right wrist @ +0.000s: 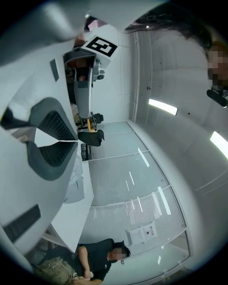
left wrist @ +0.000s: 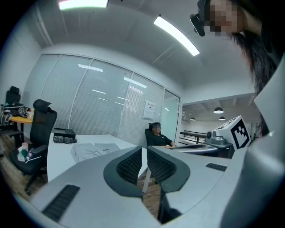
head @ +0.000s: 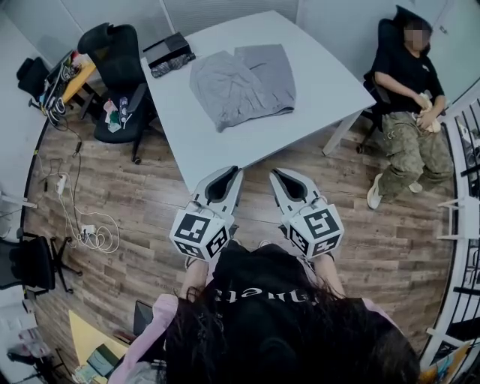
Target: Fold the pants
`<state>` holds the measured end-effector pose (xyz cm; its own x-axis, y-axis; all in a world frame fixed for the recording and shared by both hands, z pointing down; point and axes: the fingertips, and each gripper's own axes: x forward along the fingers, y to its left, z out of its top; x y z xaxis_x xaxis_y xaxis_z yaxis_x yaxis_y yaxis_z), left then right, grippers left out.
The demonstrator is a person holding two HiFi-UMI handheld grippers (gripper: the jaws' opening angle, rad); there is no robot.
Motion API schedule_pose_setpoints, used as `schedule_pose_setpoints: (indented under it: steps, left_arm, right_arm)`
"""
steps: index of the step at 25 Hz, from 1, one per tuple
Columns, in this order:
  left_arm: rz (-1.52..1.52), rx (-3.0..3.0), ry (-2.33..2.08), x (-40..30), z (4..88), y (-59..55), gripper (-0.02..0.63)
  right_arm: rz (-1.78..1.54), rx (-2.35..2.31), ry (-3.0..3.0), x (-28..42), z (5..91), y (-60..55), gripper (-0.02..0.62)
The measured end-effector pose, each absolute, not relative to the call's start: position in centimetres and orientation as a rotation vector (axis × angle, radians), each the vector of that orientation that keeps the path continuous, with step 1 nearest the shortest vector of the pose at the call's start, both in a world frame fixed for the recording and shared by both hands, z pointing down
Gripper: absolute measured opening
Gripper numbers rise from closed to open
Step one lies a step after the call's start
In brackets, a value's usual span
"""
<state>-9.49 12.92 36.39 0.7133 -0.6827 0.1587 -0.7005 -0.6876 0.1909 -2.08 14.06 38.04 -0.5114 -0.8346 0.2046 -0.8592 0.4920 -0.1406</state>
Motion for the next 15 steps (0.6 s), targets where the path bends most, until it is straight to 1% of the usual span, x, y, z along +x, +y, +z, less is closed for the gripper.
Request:
schedule_pose_setpoints:
  steps: [9, 15]
  left_arm:
    - [0.151, 2.646, -1.122, -6.8, 38.0, 13.6, 0.052]
    - [0.195, 2.619, -1.150, -7.1, 38.6, 12.9, 0.052]
  right_arm:
    - [0.389, 1.444, -2.629, 0.5, 39.5, 14.2, 0.025]
    - [0.435, 1.441, -2.645, 0.9, 40.1, 13.3, 0.025]
